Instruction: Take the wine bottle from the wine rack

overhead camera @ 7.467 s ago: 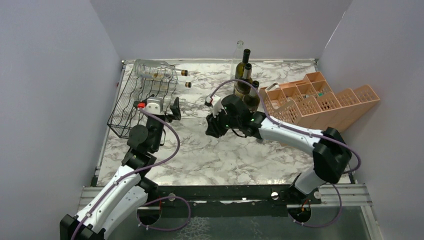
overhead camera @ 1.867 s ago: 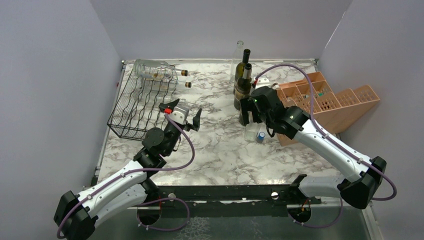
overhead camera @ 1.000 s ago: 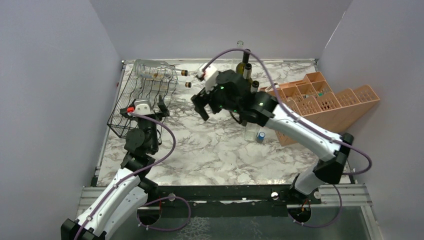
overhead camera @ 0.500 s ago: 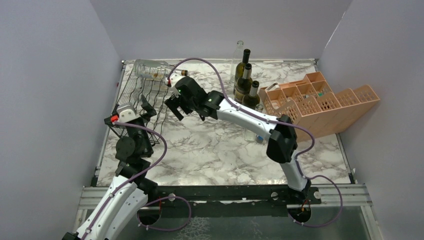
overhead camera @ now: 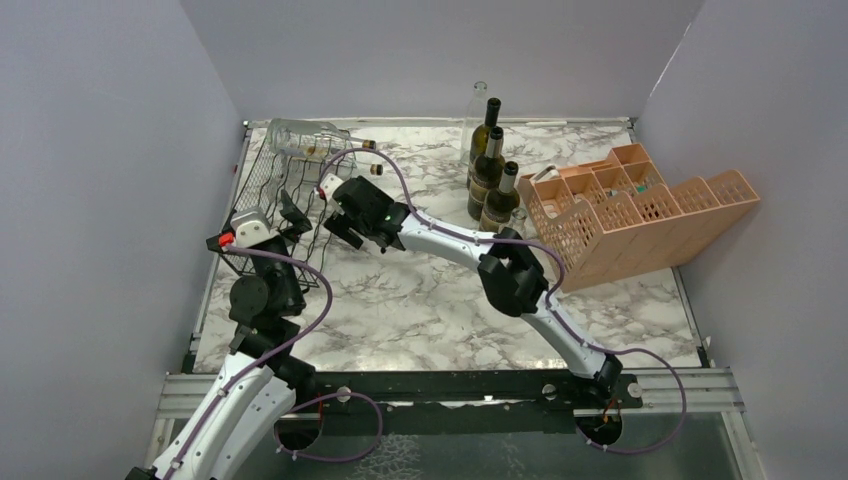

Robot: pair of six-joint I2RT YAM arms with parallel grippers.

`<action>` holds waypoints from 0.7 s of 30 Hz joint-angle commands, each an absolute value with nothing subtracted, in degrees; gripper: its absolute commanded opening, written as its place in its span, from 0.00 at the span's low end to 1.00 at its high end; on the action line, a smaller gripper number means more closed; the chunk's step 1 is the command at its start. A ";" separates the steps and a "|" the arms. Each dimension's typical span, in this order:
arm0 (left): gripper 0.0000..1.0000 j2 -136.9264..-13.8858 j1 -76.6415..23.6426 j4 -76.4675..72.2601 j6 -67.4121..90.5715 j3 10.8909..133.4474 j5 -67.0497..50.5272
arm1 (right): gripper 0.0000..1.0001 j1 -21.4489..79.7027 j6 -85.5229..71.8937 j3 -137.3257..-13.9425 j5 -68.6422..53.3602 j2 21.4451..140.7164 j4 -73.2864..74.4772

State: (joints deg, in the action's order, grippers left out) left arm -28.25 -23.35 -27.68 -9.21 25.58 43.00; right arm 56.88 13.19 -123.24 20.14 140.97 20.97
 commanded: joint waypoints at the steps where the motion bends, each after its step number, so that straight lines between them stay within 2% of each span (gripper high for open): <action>1: 0.99 -28.04 -23.09 -28.30 -8.53 25.49 42.21 | 1.00 54.85 17.44 -127.36 20.71 144.60 15.05; 7: 0.99 -28.51 -23.10 -28.30 -8.39 25.39 41.78 | 0.99 53.81 21.93 -124.61 12.90 145.60 8.69; 14: 0.99 -29.04 -23.10 -28.21 -8.08 25.23 41.09 | 0.97 53.17 25.04 -128.45 6.17 150.22 6.91; 18: 0.99 -29.23 -23.03 -28.21 -8.07 25.29 40.93 | 0.94 53.00 26.51 -129.46 2.41 152.07 5.81; 21: 0.99 -29.20 -23.03 -28.21 -8.08 25.28 40.92 | 0.88 52.83 26.60 -131.11 1.49 153.67 5.76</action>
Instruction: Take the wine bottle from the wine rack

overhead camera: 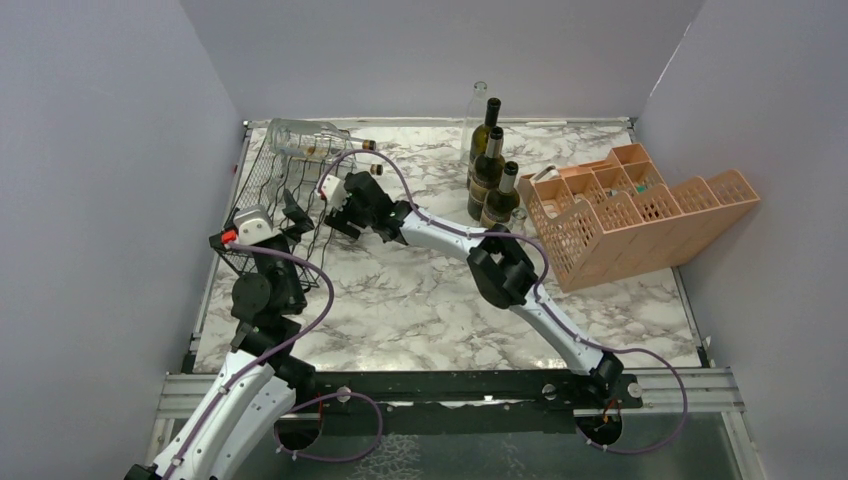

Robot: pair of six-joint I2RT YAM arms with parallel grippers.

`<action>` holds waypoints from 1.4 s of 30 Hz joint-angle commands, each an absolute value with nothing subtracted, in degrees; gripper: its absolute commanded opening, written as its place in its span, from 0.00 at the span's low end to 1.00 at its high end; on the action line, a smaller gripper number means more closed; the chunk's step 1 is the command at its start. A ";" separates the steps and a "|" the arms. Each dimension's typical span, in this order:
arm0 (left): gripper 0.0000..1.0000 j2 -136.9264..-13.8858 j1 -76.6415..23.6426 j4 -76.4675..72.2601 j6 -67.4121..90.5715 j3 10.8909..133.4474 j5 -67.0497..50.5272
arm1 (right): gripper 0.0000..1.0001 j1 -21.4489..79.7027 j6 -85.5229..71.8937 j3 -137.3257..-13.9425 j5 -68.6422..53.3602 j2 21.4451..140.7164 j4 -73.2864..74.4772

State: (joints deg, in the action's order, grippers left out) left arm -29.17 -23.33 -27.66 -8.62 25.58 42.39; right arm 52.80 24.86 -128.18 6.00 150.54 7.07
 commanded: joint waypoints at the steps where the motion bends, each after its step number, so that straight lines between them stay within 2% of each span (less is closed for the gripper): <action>1: 0.99 -29.24 -23.07 -28.21 -8.04 25.30 40.89 | 0.86 52.81 26.43 -131.76 1.26 154.19 5.94; 5: 0.99 -29.31 -23.11 -28.21 -8.08 25.24 40.87 | 0.71 52.82 24.76 -131.63 -0.95 154.03 6.50; 13: 0.99 -29.63 -23.05 -28.21 -7.58 25.14 40.22 | 0.41 52.91 21.63 -122.91 -6.87 147.66 3.87; 18: 0.99 -29.74 -23.07 -28.13 -7.23 25.21 39.70 | 0.30 52.91 22.98 -115.19 -6.96 142.14 0.93; 28: 0.99 -30.27 -23.08 -27.95 -6.68 25.22 38.57 | 0.24 52.91 25.27 -94.17 -6.88 127.70 -3.87; 37: 0.98 -31.82 -23.03 -27.60 -5.40 25.40 34.55 | 0.21 52.89 15.71 -77.24 -3.20 113.06 -5.17; 42: 0.98 -33.45 -23.07 -27.42 -4.76 25.64 30.25 | 0.20 52.91 7.16 -71.19 -1.49 104.75 -0.14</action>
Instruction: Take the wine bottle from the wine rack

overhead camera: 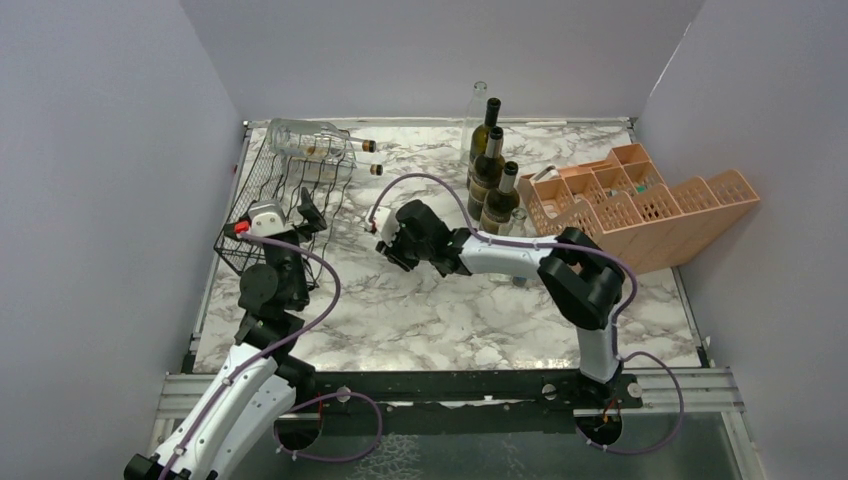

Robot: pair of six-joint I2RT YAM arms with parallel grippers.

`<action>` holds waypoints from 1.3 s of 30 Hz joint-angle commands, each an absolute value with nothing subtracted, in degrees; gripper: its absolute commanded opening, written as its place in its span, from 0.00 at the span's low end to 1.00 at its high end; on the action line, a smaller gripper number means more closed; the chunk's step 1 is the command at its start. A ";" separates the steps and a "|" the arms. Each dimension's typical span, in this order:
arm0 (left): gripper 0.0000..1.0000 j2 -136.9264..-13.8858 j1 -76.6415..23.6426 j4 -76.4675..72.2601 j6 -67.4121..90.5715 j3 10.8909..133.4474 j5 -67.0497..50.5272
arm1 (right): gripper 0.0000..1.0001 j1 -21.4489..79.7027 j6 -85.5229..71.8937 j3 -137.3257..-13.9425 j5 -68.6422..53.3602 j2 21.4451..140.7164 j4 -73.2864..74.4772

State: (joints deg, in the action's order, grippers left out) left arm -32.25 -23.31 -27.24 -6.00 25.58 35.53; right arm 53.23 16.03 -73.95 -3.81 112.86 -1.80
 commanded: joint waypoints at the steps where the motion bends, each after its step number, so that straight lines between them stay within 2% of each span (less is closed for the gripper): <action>1: 0.98 -33.88 -23.07 -27.42 -4.68 25.66 29.05 | 0.18 52.91 5.26 -70.39 -0.79 103.39 1.69; 8: 0.97 -38.43 -23.12 -26.92 -3.20 26.89 18.94 | 0.14 52.91 -4.83 -65.80 1.88 95.21 17.17; 19: 0.94 -45.78 -24.64 -27.49 -2.95 28.81 -2.34 | 0.14 52.91 -10.60 -61.81 0.76 79.00 28.11; 30: 0.98 -51.11 -28.62 -28.65 -11.37 27.80 -29.57 | 0.15 52.91 -9.18 -66.37 2.72 74.26 37.85; 39: 0.99 -48.33 -31.56 -28.57 -19.68 23.79 -39.47 | 0.15 52.87 -7.44 -64.99 -0.65 70.03 39.89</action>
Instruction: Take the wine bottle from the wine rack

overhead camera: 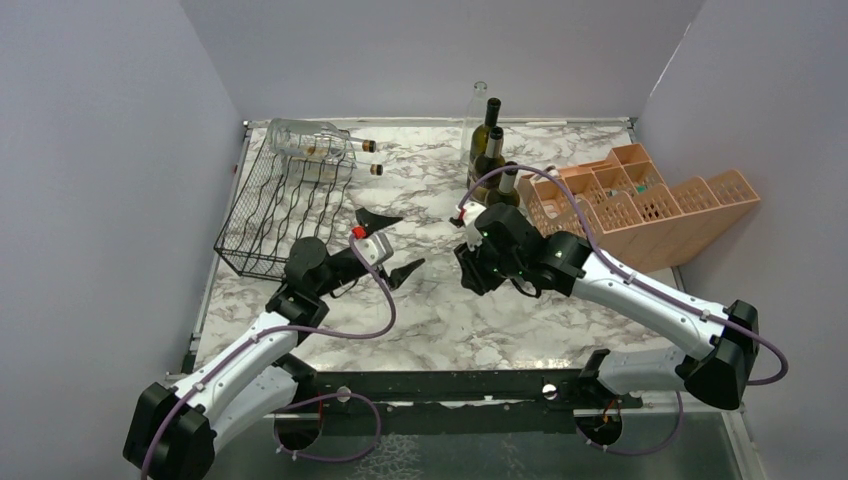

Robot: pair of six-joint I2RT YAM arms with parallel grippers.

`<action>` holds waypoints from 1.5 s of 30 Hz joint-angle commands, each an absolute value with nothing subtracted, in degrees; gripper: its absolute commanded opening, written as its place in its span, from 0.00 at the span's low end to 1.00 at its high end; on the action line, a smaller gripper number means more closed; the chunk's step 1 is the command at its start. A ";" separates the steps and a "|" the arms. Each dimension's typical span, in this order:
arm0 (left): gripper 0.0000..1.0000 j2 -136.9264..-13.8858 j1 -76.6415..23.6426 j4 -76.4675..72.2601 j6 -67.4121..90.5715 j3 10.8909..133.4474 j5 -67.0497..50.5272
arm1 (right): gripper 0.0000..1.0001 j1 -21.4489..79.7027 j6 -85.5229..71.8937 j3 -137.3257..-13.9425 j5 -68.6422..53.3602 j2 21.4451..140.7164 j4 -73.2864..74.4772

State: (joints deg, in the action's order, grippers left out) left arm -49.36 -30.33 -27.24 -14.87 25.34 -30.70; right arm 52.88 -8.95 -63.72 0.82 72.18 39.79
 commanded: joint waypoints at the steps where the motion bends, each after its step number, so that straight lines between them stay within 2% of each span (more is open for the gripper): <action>1: 0.99 -48.68 -31.97 -28.56 -19.70 23.74 -40.77 | 0.15 52.90 -7.02 -64.96 -0.97 69.90 39.98; 9: 0.99 -53.51 -35.00 -24.85 -21.38 25.21 -46.36 | 0.15 52.91 -4.65 -65.24 -2.37 69.19 41.29; 21: 0.99 -57.26 -41.13 -22.37 -24.58 26.10 -44.20 | 0.15 52.90 -2.31 -65.14 -7.71 69.55 40.92; 30: 0.98 -66.09 -43.14 -22.70 -20.96 30.20 -43.60 | 0.15 52.91 -1.33 -65.18 -10.72 69.72 40.09; 38: 0.89 -67.99 -43.48 -22.81 -20.39 31.09 -43.02 | 0.15 52.91 -1.48 -64.55 -11.82 68.76 39.19; 42: 0.80 -67.97 -43.73 -22.79 -20.34 31.11 -43.07 | 0.15 52.90 -1.75 -64.42 -12.26 67.93 38.44; 45: 0.69 -67.57 -43.79 -22.76 -20.11 31.09 -42.46 | 0.16 52.91 -2.21 -64.47 -11.72 67.32 38.11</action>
